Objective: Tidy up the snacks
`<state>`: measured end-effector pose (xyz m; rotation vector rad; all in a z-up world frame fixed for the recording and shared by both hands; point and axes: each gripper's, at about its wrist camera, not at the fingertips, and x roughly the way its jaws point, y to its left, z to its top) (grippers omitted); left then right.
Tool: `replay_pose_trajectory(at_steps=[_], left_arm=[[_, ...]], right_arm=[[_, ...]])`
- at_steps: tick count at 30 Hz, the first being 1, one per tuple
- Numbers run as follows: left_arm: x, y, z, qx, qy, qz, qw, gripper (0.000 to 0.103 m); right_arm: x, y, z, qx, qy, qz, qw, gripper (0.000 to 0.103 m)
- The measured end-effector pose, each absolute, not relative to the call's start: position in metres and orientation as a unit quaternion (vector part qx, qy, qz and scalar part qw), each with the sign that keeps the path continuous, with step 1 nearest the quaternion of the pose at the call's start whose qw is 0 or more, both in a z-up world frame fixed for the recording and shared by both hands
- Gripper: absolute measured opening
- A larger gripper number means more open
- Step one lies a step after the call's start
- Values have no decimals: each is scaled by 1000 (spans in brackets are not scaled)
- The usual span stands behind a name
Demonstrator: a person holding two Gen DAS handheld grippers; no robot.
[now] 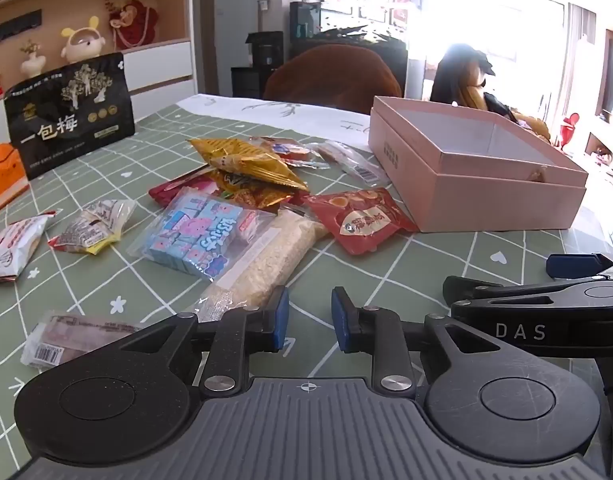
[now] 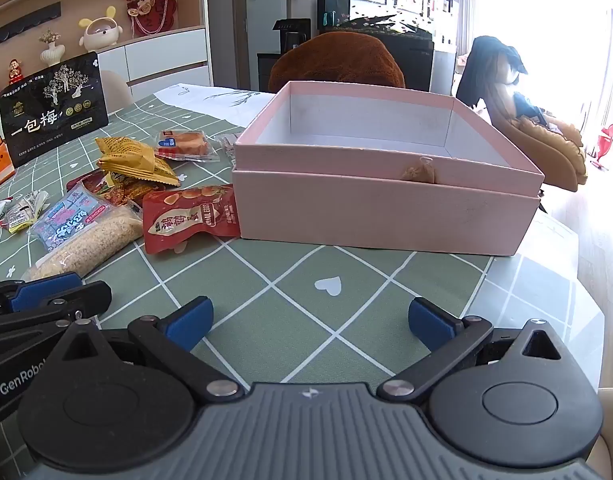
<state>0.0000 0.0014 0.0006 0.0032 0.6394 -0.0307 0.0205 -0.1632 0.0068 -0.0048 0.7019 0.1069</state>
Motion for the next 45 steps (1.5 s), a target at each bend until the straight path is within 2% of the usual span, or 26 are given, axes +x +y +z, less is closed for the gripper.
replay_pose_trajectory(at_steps=[45], left_arm=[[1, 1, 0, 4, 314, -14, 949, 29]], right_arm=[[21, -163, 6, -2, 343, 53, 938, 103]])
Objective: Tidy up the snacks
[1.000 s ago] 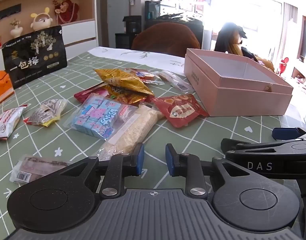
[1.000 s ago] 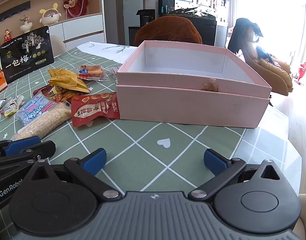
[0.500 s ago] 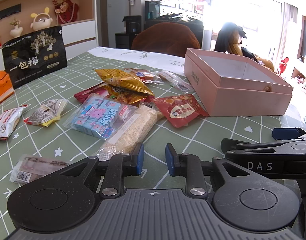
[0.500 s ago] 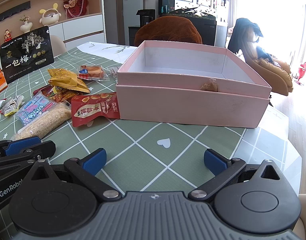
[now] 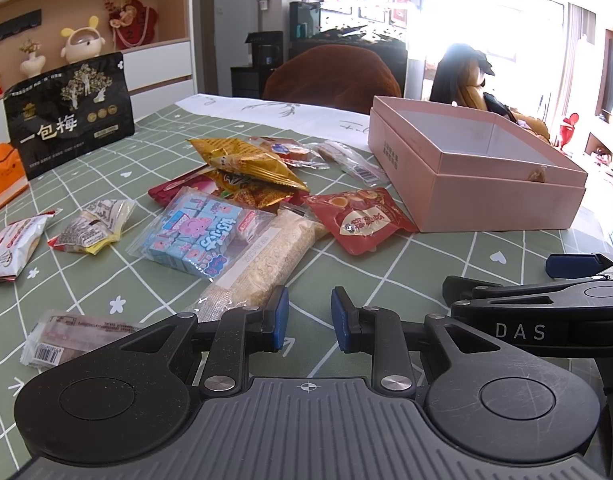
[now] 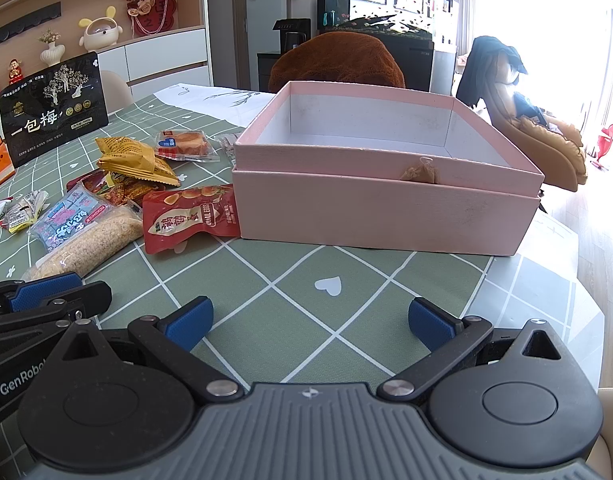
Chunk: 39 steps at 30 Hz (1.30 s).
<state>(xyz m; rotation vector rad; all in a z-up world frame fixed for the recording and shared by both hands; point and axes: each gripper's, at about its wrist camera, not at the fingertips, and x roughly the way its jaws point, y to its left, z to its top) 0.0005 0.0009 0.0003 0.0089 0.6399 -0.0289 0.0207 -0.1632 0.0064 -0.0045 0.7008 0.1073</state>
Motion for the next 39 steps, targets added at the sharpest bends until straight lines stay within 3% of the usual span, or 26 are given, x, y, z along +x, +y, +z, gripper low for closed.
replay_pose_trajectory(at_steps=[39], left_arm=[[-1, 4, 3, 4, 315, -14, 949, 29]], right_arm=[[19, -164, 7, -1, 343, 53, 938, 103]])
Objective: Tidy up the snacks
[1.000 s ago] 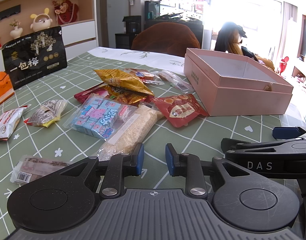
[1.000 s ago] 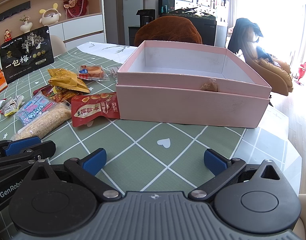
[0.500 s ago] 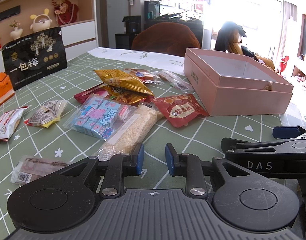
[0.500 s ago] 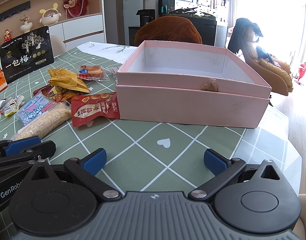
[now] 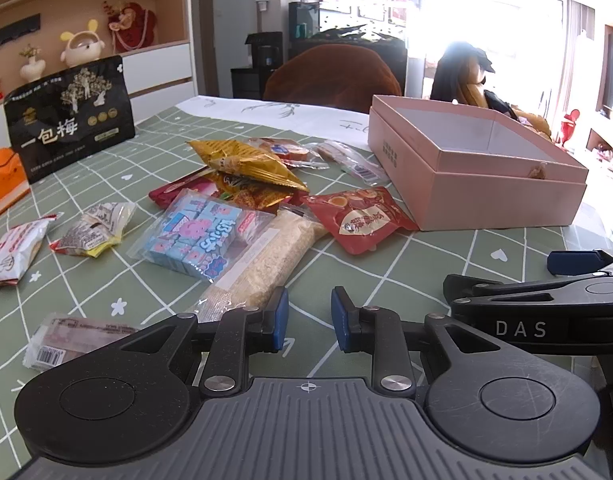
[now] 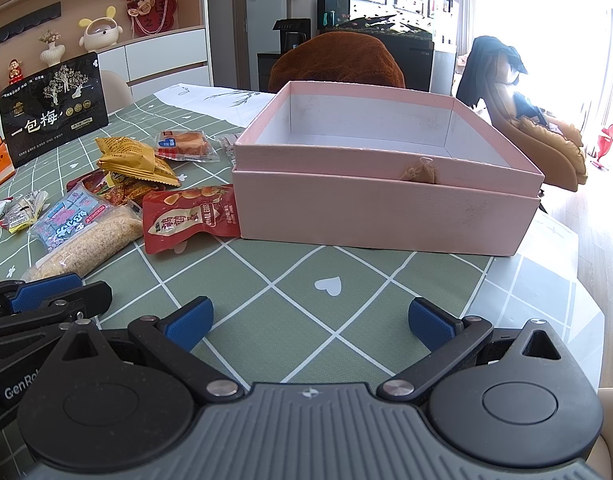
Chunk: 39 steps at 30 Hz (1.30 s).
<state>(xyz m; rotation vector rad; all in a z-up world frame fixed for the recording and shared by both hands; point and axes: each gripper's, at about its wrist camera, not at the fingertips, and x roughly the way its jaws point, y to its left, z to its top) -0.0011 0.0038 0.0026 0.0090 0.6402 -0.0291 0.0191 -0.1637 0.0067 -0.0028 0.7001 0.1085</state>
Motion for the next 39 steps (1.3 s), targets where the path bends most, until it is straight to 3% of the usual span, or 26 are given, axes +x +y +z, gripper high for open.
replay_pose_trajectory(at_steps=[12, 17, 21, 26, 33, 39], left_arm=[[0, 15, 17, -11, 348, -13, 937, 29], [-8, 46, 39, -63, 363, 47, 928, 30], [-17, 84, 50, -148, 368, 119, 910, 29], [-16, 119, 44, -210, 401, 161, 877, 29], [-35, 148, 58, -205, 388, 192, 878, 29], [-62, 173, 71, -180, 398, 225, 871, 29]], right_arm=[[34, -168, 20, -35, 426, 107, 898, 103], [44, -166, 23, -54, 444, 142, 883, 103], [42, -165, 26, -57, 432, 154, 887, 92], [44, -155, 44, -66, 402, 177, 896, 92], [74, -77, 91, -136, 351, 284, 882, 92], [105, 47, 99, -139, 407, 359, 828, 92]])
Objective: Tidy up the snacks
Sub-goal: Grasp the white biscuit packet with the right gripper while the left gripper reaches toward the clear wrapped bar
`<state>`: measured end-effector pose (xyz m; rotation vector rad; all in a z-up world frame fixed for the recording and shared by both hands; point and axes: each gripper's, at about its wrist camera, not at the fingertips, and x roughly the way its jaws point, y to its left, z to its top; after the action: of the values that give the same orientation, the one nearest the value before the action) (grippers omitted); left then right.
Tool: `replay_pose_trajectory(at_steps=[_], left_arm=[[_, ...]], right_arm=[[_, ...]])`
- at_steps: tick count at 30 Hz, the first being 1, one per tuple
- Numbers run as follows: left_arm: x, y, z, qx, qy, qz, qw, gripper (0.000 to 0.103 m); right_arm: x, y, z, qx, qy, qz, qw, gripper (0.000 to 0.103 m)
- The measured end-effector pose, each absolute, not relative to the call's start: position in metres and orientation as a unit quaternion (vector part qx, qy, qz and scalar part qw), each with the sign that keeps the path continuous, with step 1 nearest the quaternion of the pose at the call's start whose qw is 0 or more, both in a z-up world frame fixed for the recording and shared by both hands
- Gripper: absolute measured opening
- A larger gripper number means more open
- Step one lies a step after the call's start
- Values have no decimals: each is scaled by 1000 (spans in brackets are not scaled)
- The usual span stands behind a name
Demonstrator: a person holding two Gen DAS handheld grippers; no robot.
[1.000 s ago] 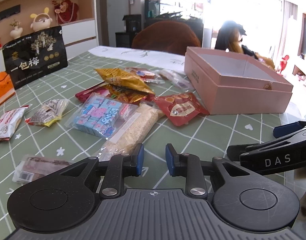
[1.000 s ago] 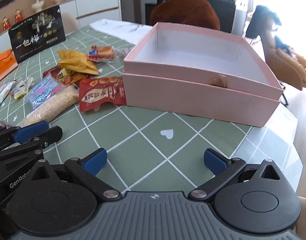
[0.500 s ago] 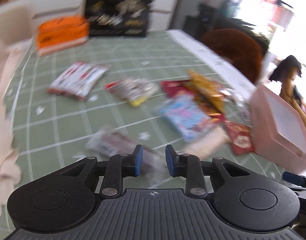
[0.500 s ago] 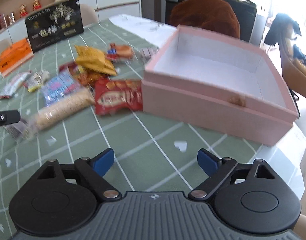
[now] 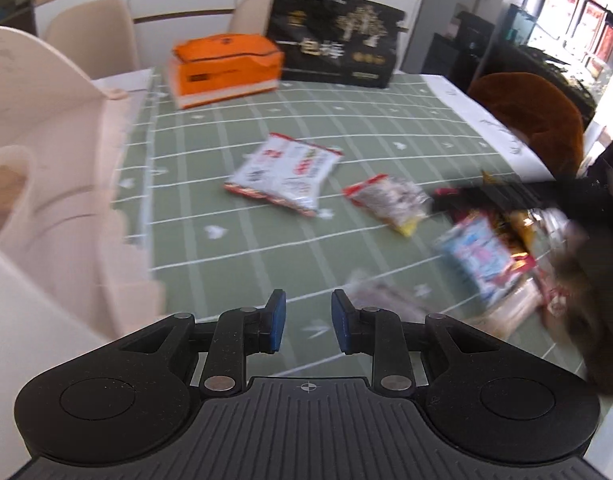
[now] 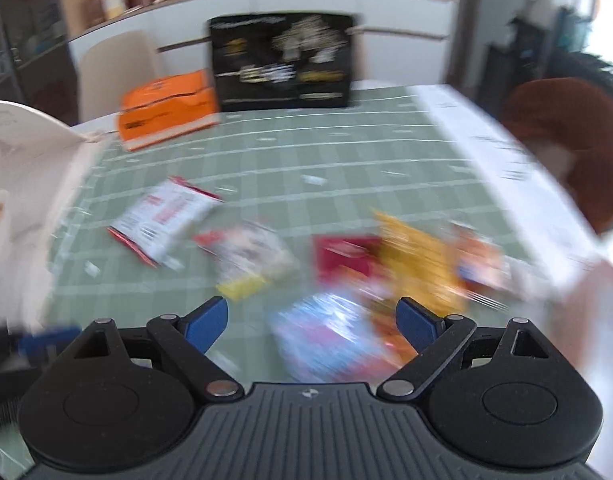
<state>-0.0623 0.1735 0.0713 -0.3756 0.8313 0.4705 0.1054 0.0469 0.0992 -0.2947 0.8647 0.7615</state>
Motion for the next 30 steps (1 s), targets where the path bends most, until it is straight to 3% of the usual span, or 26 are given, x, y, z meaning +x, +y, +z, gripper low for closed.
replay_pose_trajectory(at_steps=[7, 14, 18, 21, 30], left_arm=[[-102, 186, 70, -192, 389, 240, 868, 29], [-128, 199, 63, -217, 378, 257, 863, 29], [-136, 204, 59, -239, 375, 250, 860, 29], [-131, 210, 57, -263, 371, 227, 861, 29], [-87, 191, 40, -319, 408, 159, 841, 29]], right_arm=[[120, 196, 67, -76, 516, 345, 781, 91], [104, 269, 47, -132, 500, 276, 810, 91], [105, 266, 45, -133, 509, 292, 799, 92], [107, 254, 48, -166, 504, 300, 793, 76], [113, 106, 105, -149, 490, 314, 800, 76]])
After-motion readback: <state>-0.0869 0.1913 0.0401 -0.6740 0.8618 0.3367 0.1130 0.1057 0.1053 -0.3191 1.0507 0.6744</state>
